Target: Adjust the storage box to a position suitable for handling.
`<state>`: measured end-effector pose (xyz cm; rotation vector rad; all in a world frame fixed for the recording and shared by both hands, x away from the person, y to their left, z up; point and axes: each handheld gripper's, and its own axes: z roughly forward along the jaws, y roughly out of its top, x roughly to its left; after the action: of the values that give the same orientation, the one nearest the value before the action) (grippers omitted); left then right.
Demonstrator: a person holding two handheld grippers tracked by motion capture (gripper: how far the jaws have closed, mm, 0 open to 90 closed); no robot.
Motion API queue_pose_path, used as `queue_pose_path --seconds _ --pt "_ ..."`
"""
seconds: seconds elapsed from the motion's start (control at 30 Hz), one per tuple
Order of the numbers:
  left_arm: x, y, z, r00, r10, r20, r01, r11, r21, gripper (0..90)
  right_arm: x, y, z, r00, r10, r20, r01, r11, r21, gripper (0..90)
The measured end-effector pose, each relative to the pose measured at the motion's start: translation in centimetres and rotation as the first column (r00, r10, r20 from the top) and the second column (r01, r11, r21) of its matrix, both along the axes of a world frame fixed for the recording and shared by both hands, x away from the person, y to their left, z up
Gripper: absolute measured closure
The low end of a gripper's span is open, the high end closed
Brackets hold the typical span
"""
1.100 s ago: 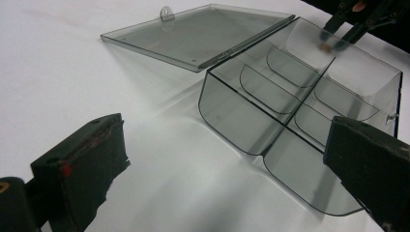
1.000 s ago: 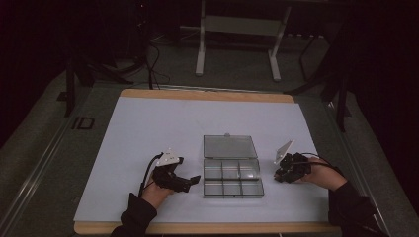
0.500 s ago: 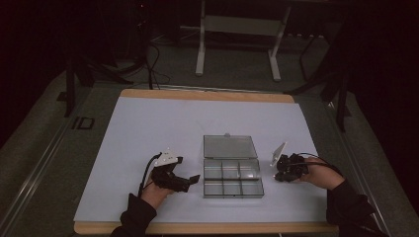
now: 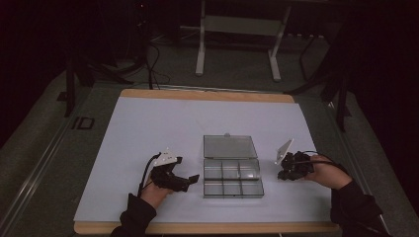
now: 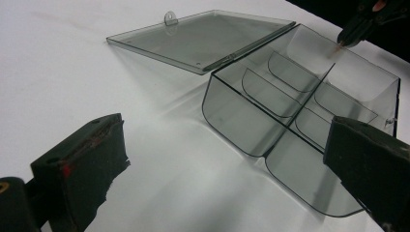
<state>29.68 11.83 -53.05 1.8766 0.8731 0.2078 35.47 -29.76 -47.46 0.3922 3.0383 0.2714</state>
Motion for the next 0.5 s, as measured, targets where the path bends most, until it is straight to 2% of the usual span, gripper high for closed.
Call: queue_pose_path --seconds 0.5 --pt "0.0 -0.1 -0.1 1.0000 -0.004 0.003 0.004 1.0000 0.003 1.9 -0.5 0.2 3.7 0.9988 0.034 0.036 -0.035 0.999 0.035 85.1"
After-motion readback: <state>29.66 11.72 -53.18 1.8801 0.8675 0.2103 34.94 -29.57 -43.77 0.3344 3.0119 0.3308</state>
